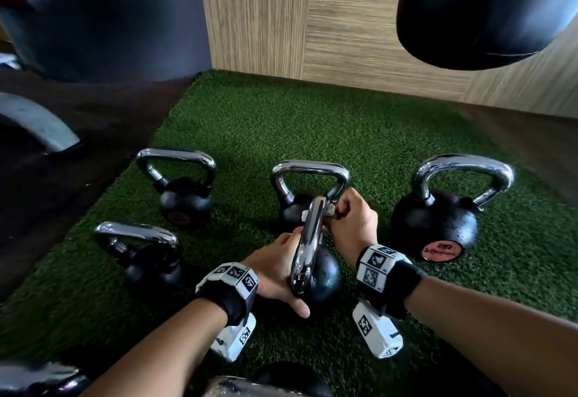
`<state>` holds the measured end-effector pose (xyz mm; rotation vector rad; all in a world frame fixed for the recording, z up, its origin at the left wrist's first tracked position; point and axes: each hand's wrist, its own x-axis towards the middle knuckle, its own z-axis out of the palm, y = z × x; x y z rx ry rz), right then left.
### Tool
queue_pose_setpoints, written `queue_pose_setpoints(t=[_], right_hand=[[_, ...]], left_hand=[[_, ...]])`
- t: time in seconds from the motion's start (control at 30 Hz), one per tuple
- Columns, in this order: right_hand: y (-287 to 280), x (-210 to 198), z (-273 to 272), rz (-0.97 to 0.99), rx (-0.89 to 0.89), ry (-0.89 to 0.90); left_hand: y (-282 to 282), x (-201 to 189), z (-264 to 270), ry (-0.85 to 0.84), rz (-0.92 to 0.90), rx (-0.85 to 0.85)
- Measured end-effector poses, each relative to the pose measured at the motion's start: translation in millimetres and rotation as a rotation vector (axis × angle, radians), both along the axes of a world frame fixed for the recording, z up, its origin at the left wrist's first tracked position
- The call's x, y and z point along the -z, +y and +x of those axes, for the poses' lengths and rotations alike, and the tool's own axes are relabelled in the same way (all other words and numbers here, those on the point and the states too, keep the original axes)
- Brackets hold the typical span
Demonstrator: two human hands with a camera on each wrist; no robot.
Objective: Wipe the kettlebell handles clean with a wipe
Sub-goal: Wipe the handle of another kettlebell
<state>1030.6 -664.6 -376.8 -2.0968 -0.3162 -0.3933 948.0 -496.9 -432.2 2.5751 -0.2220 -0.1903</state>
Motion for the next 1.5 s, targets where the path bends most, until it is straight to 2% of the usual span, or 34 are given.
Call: queue_pose_setpoints(t=[0.23,0.4,0.5,0.57,0.67,0.83,0.93,1.03,1.17,1.3,1.4,1.5], right_hand=[[12,8,8,-0.009,0.013,-0.011],[9,8,8,-0.064,-0.043,0.046],[8,5,3,-0.010,-0.083,0.230],[9,1,2,-0.059,-0.099,0.300],[5,-9,6,-0.278,-0.177,0.259],[-6,-28,14,-0.419,-0.467,0.150],[-11,-34,15,-0.487,-0.552,0.080],[-13,-42,13,-0.607,-0.571,0.036],[-15,-55,7,-0.692,-0.556,0.057],[-27,-67,2,-0.782,-0.527,0.055],[-42,-69,-8,-0.823,-0.435,0.081],[-55,-63,-26,-0.806,-0.345,0.096]], left_hand=[[-4,-3,3,0.048,0.085,0.066],[-3,1,-4,0.023,0.037,0.000],[-5,-2,-6,0.032,0.024,-0.022],[-8,-6,-9,0.015,0.030,-0.012],[-12,-17,-17,0.008,0.023,-0.013],[-12,-43,-35,0.126,-0.134,-0.003],[-14,-61,-49,-0.029,-0.209,-0.083],[-22,-76,-52,-0.155,-0.044,-0.155],[-27,-85,-53,-0.026,0.005,-0.194],[-16,-106,-45,0.101,0.199,-0.149],[-4,-123,-36,0.133,0.393,-0.104],[6,-131,-27,0.132,0.428,-0.144]])
